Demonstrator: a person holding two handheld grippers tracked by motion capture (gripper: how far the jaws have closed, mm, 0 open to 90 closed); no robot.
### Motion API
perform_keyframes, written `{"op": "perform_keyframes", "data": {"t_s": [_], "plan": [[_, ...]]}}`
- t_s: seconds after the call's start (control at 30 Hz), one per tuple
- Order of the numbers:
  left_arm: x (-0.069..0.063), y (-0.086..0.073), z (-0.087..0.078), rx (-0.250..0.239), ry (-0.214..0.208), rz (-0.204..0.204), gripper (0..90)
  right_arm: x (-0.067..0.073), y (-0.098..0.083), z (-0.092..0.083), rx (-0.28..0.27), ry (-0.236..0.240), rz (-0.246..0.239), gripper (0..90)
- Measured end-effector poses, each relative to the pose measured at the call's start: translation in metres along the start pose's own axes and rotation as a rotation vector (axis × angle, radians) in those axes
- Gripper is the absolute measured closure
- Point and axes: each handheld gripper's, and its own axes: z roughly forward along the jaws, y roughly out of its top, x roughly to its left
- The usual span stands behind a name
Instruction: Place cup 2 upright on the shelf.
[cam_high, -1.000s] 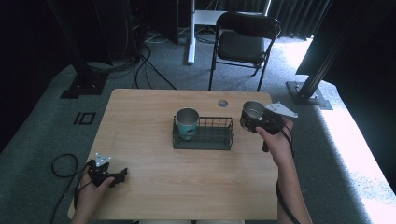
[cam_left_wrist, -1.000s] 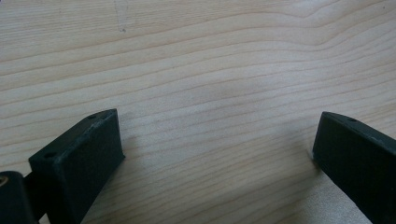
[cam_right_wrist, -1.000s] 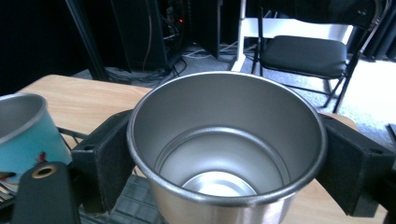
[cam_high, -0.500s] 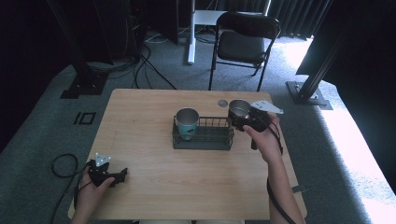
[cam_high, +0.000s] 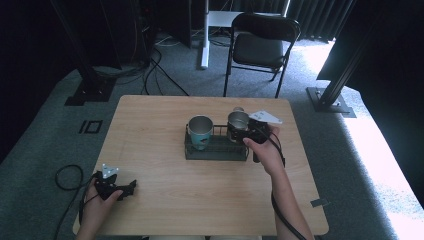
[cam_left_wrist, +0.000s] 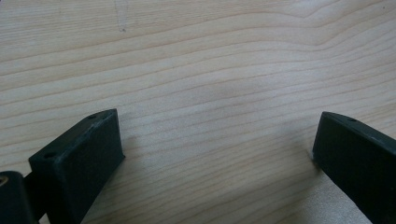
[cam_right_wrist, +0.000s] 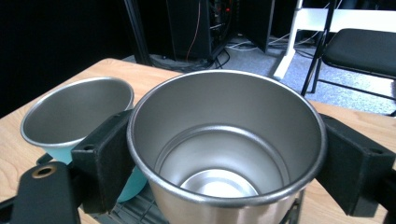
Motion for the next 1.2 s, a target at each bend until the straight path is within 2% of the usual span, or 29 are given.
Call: {"op": "perform_keyframes", "data": {"t_s": [0.23, 0.5, 1.07, 1.2], "plan": [[0.000, 0.000, 0.000, 0.000, 0.000, 0.000, 2.3, 0.003, -0.013, 0.015, 0.022, -0.010, 0.006, 13.8], [0.000, 0.000, 0.000, 0.000, 0.000, 0.000, 2.3, 0.005, -0.029, 0.027, 0.049, -0.024, -0.014, 13.8], [0.000, 0.000, 0.000, 0.000, 0.000, 0.000, 2.3, 0.012, -0.045, 0.040, 0.078, -0.007, -0.030, 13.8], [0.000, 0.000, 0.000, 0.000, 0.000, 0.000, 2.3, 0.013, -0.046, 0.041, 0.076, -0.017, -0.034, 13.8]]}}
